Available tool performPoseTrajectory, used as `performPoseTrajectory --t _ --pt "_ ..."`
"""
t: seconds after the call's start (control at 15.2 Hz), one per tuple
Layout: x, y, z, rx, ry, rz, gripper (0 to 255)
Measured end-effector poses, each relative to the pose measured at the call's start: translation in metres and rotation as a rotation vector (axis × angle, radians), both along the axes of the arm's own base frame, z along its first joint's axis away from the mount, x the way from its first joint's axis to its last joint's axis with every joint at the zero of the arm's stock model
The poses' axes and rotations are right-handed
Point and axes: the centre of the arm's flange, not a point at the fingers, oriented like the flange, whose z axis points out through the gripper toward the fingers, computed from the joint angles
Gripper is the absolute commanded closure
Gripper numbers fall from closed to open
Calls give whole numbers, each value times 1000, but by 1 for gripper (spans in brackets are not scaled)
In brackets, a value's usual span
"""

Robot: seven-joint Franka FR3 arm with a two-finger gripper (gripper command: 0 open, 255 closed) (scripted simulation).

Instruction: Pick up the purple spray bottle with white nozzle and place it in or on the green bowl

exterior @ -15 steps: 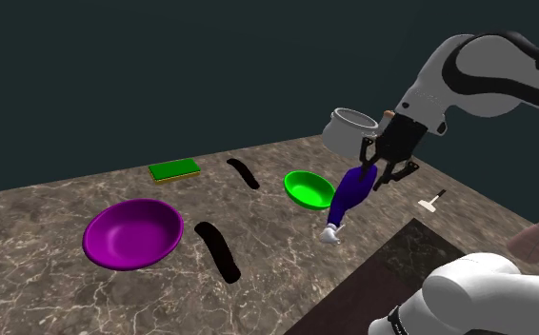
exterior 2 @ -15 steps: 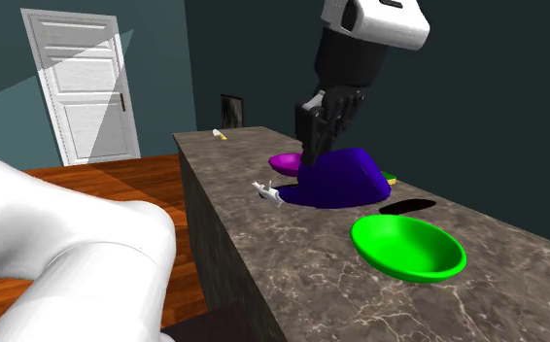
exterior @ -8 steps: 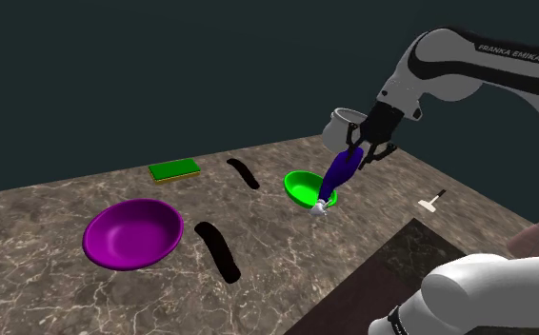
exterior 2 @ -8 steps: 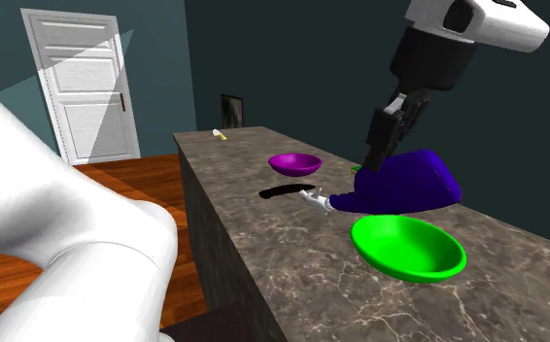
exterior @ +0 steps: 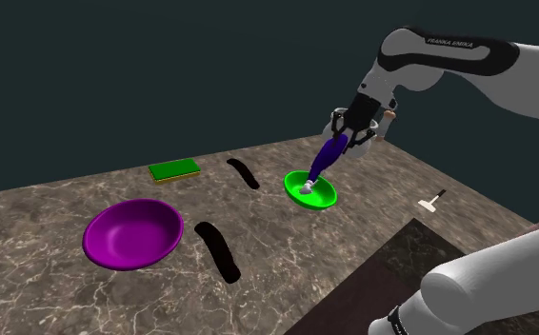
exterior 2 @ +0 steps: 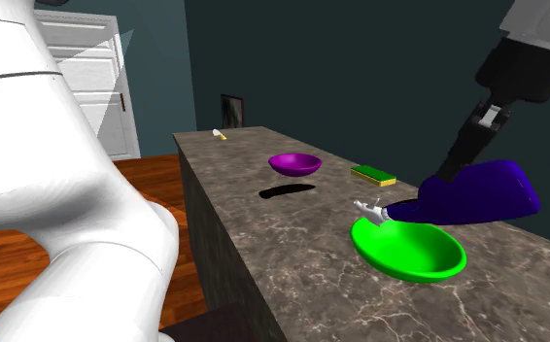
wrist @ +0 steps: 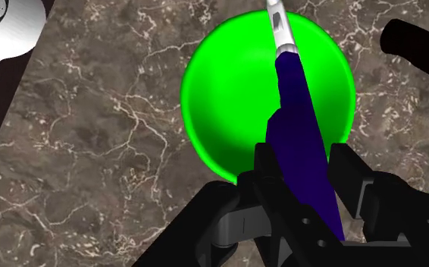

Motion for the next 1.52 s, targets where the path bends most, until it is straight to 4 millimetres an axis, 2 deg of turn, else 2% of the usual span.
performPoseTrajectory --t 0.26,0.66,1.06,1.12,1.52 --pt "9 -4 -15 0 0 1 255" --pt "8 -9 -43 -5 -10 -6 255" --pt "8 -8 -45 -5 -11 -6 255" --pt "8 -8 -45 -5 -11 -6 0" --pt "8 -4 -49 0 -1 0 0"
